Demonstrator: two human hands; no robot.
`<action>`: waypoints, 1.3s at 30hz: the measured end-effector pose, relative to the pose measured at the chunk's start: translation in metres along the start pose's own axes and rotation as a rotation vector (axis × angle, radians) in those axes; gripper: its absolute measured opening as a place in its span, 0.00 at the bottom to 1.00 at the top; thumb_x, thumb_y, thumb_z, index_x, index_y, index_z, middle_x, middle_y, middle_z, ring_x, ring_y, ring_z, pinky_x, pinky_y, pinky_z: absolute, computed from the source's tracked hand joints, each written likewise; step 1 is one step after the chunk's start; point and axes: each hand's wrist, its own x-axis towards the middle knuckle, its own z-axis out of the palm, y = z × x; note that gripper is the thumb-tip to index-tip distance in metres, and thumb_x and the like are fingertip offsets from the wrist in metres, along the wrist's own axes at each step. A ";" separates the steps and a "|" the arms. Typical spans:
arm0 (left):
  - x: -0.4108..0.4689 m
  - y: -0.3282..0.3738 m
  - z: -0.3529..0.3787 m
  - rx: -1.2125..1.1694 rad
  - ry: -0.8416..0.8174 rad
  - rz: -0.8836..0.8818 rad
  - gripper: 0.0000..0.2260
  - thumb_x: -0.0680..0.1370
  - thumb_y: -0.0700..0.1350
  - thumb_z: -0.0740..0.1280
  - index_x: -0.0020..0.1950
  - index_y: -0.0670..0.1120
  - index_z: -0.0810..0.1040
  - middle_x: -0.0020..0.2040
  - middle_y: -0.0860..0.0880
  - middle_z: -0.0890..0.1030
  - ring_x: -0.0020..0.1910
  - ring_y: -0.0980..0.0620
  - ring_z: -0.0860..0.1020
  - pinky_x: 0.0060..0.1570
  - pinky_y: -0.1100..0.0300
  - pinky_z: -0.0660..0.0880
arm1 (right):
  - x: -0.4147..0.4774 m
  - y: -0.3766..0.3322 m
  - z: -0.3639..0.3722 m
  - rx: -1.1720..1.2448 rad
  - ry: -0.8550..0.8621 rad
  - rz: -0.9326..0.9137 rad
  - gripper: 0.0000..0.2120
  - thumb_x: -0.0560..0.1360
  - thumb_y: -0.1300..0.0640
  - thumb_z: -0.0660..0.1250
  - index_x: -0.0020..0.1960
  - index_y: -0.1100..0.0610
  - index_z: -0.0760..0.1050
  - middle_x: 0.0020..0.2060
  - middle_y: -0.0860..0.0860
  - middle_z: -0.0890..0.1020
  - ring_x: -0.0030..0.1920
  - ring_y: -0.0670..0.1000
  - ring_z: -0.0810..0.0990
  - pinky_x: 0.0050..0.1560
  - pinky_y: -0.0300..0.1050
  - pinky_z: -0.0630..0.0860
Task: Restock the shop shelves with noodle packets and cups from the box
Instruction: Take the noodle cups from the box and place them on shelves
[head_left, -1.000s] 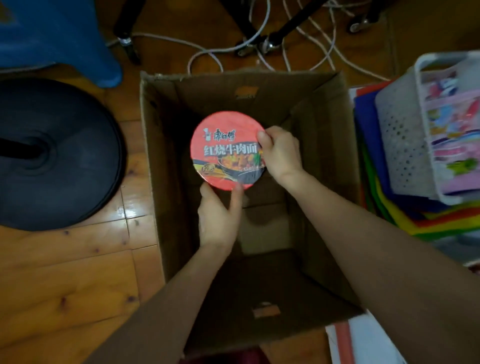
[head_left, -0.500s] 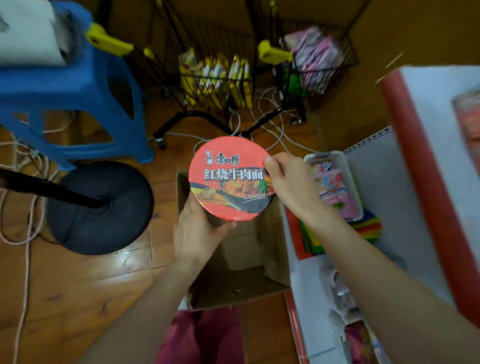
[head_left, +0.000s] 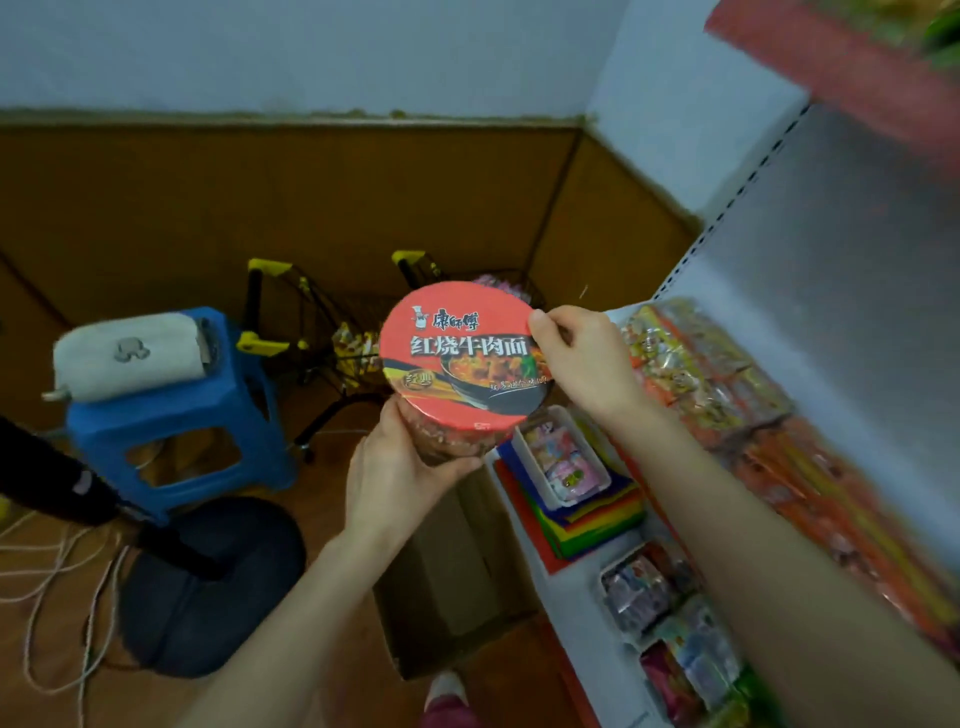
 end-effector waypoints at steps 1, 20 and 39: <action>-0.006 0.012 -0.011 -0.001 -0.008 0.048 0.40 0.62 0.54 0.78 0.67 0.42 0.65 0.61 0.46 0.77 0.61 0.48 0.76 0.55 0.58 0.73 | -0.011 -0.012 -0.016 0.002 0.047 0.003 0.16 0.80 0.52 0.56 0.38 0.60 0.71 0.28 0.47 0.71 0.30 0.44 0.70 0.26 0.33 0.63; -0.194 0.259 -0.031 -0.008 -0.337 0.650 0.36 0.60 0.66 0.73 0.59 0.45 0.70 0.52 0.48 0.81 0.52 0.45 0.80 0.42 0.56 0.75 | -0.312 -0.059 -0.296 -0.171 0.725 0.398 0.17 0.76 0.55 0.62 0.31 0.64 0.71 0.25 0.58 0.70 0.33 0.54 0.70 0.37 0.48 0.69; -0.569 0.466 0.099 -0.118 -0.805 1.055 0.36 0.60 0.69 0.71 0.59 0.49 0.70 0.54 0.51 0.81 0.53 0.48 0.79 0.45 0.56 0.76 | -0.753 -0.002 -0.478 -0.036 1.183 0.783 0.12 0.76 0.53 0.63 0.38 0.58 0.77 0.32 0.52 0.79 0.28 0.45 0.76 0.31 0.40 0.74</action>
